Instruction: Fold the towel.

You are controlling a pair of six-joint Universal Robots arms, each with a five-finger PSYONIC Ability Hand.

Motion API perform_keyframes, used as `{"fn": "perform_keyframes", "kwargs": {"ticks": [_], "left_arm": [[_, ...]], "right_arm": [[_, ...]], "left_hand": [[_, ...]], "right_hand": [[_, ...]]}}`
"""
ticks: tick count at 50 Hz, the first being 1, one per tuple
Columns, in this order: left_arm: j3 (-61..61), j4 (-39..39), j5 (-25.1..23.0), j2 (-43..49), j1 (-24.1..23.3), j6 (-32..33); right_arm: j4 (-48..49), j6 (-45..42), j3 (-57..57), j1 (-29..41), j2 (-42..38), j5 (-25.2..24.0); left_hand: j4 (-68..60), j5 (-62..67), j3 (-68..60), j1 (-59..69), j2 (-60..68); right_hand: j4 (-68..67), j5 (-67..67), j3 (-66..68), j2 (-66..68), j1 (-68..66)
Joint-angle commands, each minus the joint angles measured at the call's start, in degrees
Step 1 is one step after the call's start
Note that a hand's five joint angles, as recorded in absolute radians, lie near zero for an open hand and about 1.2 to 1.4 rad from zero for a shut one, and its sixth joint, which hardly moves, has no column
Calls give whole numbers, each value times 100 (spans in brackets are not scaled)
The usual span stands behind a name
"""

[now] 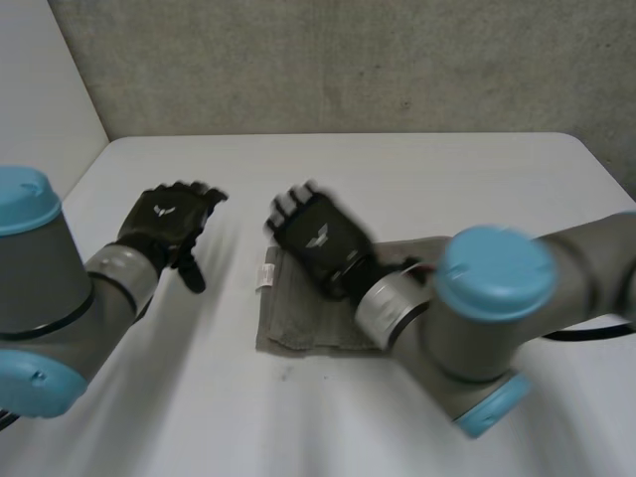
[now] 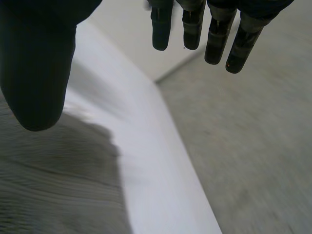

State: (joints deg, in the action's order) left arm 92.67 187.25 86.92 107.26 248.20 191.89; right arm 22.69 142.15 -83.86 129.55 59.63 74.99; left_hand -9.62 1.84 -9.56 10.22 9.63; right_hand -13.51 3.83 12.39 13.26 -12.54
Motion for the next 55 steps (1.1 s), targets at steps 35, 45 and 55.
{"fn": "perform_keyframes", "kwargs": {"ticks": [35, 45, 55], "left_arm": [[-1199, -277, 1345, 1853, -1661, -1049], [-829, -285, 1468, 876, -1310, -1049], [-162, -259, 1574, -73, -528, -1066]], "right_arm": [[-424, 481, -2153, -2778, 980, -240], [-397, -89, -1002, -548, 858, 103], [-459, -1295, -104, 853, -628, -29]], "left_hand": [[-43, -179, -49, -17, 42], [-42, -179, -49, -17, 42], [-42, -179, -49, -17, 42]], "right_hand": [[-6649, 6617, 6761, 6674, -6746], [-6649, 6617, 6761, 6674, -6746], [-6649, 6617, 6761, 6674, -6746]]}}
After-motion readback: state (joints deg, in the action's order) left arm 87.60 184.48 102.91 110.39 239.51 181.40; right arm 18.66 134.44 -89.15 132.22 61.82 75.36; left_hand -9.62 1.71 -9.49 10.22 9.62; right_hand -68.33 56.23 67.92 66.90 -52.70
